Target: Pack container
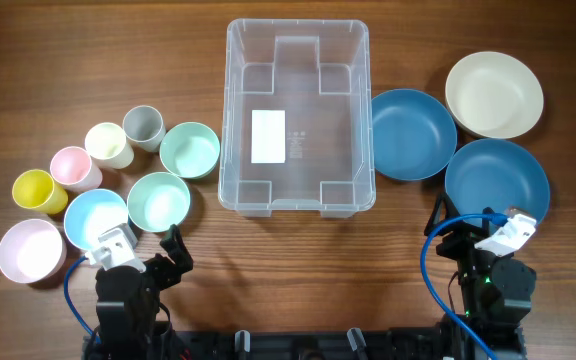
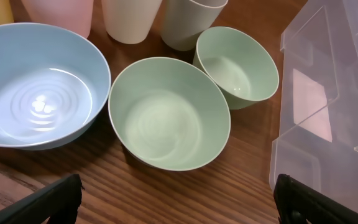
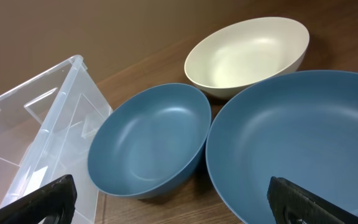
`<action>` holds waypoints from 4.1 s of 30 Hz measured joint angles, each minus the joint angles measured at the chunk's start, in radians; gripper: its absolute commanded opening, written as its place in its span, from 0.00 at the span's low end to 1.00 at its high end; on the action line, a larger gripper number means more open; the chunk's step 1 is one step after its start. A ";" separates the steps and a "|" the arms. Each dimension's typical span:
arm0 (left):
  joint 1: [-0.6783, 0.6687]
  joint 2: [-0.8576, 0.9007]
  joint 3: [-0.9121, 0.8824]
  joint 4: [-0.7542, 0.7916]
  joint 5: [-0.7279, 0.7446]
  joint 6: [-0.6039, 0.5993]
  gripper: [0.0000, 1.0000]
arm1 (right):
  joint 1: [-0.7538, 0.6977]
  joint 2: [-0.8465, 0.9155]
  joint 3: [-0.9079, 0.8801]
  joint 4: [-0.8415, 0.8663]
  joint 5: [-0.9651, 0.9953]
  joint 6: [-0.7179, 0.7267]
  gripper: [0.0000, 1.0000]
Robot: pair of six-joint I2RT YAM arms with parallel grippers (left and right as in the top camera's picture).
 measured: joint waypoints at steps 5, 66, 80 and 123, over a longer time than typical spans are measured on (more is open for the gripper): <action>0.000 0.000 0.000 0.000 0.000 0.000 1.00 | 0.000 0.000 0.000 0.000 0.000 0.000 1.00; 0.059 1.048 0.935 -0.001 0.057 0.087 1.00 | -0.081 1.075 1.000 -0.411 -0.157 0.041 1.00; 0.073 1.162 0.939 -0.034 0.058 0.095 1.00 | -0.565 1.298 0.980 -0.536 0.002 0.085 1.00; 0.073 1.171 0.939 -0.037 0.057 0.095 1.00 | -0.593 0.951 0.707 -0.393 -0.087 0.209 0.04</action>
